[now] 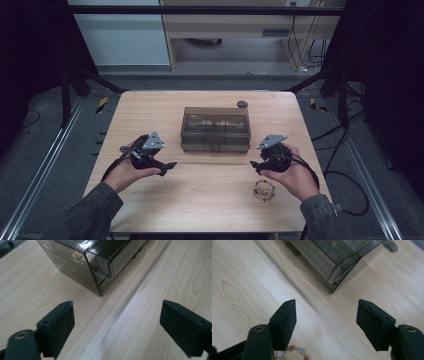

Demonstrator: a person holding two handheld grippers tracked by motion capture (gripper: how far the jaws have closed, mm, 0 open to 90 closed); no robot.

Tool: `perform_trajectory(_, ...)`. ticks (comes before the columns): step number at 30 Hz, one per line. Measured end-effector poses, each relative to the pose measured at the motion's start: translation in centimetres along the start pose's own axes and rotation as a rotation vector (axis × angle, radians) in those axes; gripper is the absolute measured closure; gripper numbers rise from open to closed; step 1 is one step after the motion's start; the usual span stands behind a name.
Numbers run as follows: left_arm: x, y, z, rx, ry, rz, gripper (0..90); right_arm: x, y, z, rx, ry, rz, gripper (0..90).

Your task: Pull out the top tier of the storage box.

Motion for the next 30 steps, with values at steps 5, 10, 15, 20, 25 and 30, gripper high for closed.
perform_trajectory(5, -0.2, 0.2, 0.7, 0.036, 0.029, -0.011, 22.1, -0.6, -0.5, 1.1, -0.017, -0.012, 0.003, 43.7)
perform_trajectory(10, 0.2, 0.3, 1.4, 0.055, 0.047, -0.041, 31.0, -0.5, -0.5, 1.8, -0.046, -0.009, 0.041, 54.6)
perform_trajectory(15, 1.0, 0.7, 1.9, 0.077, 0.087, -0.043, 40.0, 0.4, -1.0, 2.3, -0.074, 0.027, 0.042, 62.4)
perform_trajectory(20, 1.6, 0.9, 2.5, 0.089, 0.098, -0.052, 43.7, 1.0, -1.4, 2.5, -0.084, 0.040, 0.044, 67.0)
perform_trajectory(25, 2.2, 1.1, 3.0, 0.094, 0.102, -0.044, 49.3, 1.4, -1.7, 2.9, -0.101, 0.061, 0.053, 72.1)
perform_trajectory(30, 2.6, 1.3, 3.3, 0.095, 0.116, -0.052, 52.8, 1.9, -1.7, 3.0, -0.117, 0.077, 0.071, 76.0)
Point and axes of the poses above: each handheld gripper's, and its own axes: x roughly forward along the jaws, z roughly out of its top, y roughly to its left, the point moved 4 cm from there along x, roughly forward along the jaws, and after that the axes turned 4 degrees about y, right-handed, at the moved point
